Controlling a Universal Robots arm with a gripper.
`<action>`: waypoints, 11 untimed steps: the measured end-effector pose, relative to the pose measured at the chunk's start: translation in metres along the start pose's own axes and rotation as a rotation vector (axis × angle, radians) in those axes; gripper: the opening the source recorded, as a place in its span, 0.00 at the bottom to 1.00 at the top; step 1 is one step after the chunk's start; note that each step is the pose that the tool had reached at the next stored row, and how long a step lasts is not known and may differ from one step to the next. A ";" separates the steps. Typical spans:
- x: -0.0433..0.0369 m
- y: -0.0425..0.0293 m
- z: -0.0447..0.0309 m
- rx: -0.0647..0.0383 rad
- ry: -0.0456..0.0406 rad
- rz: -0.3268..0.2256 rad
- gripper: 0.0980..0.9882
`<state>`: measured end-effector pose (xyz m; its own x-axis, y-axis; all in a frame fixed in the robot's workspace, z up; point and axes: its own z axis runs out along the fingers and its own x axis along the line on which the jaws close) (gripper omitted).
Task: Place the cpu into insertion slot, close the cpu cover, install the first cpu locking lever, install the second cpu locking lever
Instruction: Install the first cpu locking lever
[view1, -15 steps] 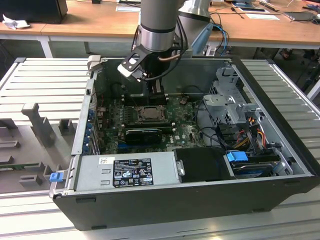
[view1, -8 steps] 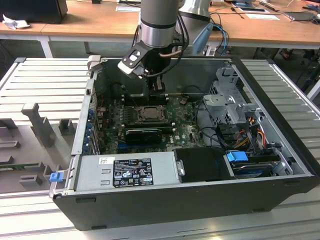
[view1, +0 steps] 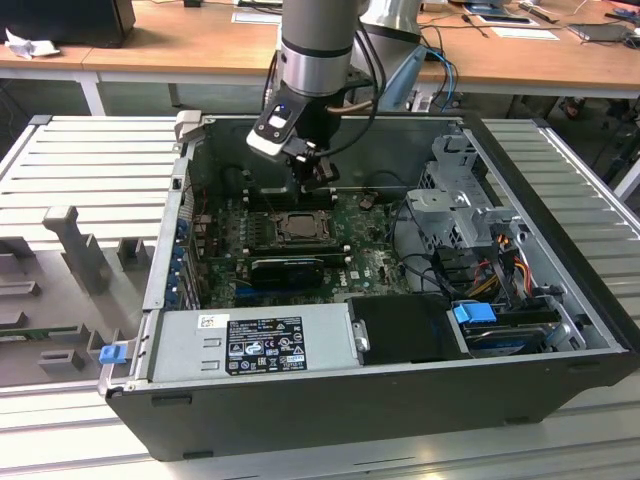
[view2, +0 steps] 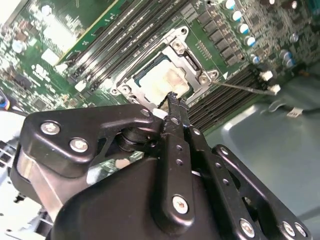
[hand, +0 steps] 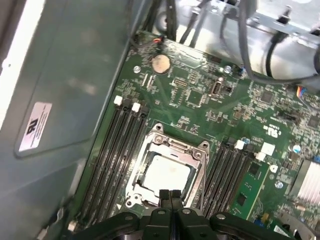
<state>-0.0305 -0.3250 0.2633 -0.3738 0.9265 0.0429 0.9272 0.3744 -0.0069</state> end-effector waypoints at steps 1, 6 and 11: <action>0.0000 0.0000 0.0002 0.001 -0.0002 -0.024 0.01; -0.0001 0.0000 0.0009 0.006 -0.0010 -0.129 0.01; 0.0000 0.0000 0.0009 0.010 -0.0016 -0.230 0.01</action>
<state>-0.0305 -0.3250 0.2624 -0.5754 0.8168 0.0429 0.8173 0.5762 -0.0071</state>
